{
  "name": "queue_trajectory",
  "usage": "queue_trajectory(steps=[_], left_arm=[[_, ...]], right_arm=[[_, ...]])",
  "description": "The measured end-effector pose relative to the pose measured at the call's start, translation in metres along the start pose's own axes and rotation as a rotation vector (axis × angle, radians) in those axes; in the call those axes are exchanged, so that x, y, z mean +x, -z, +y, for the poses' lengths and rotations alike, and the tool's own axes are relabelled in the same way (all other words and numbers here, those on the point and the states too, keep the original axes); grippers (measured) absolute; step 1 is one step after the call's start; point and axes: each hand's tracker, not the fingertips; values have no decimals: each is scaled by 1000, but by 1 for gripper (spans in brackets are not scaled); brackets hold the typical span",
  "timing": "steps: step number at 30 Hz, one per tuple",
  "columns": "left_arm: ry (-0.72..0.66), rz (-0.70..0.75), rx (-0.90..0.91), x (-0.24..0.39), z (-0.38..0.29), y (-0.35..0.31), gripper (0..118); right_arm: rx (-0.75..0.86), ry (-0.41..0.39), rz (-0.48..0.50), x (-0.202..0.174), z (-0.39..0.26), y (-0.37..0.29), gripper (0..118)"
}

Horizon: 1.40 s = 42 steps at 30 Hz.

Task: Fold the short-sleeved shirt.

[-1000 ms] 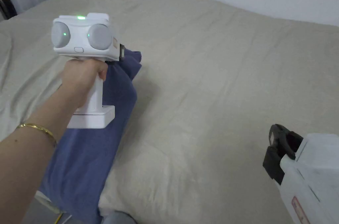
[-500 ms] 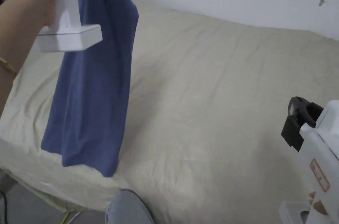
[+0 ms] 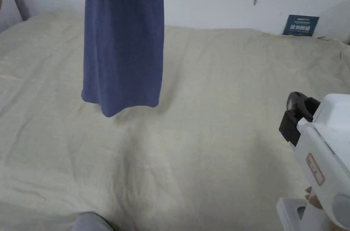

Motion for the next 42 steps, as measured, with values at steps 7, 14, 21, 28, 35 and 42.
queue_trajectory(steps=[7, 14, 21, 28, 35, 42], left_arm=[[15, -149, -76, 64, -29, 42, 0], [31, -246, -236, 118, -114, 77, 0], [107, -263, -452, 150, -235, 108, 0], [148, -237, -743, 154, -370, 104, 0], [247, -155, -940, 146, -465, 97, 2], [181, -97, -895, 137, -463, 98, 51]], right_arm=[[-19, 15, -104, 31, -7, -19, 0], [-56, 11, -170, 50, -17, -29, 0], [-108, 37, -193, 59, -32, -17, 0], [-167, 49, -195, 60, -49, -7, 0], [-212, 53, -202, 59, -59, -1, 0], [-225, 50, -187, 53, -60, 3, 0]])
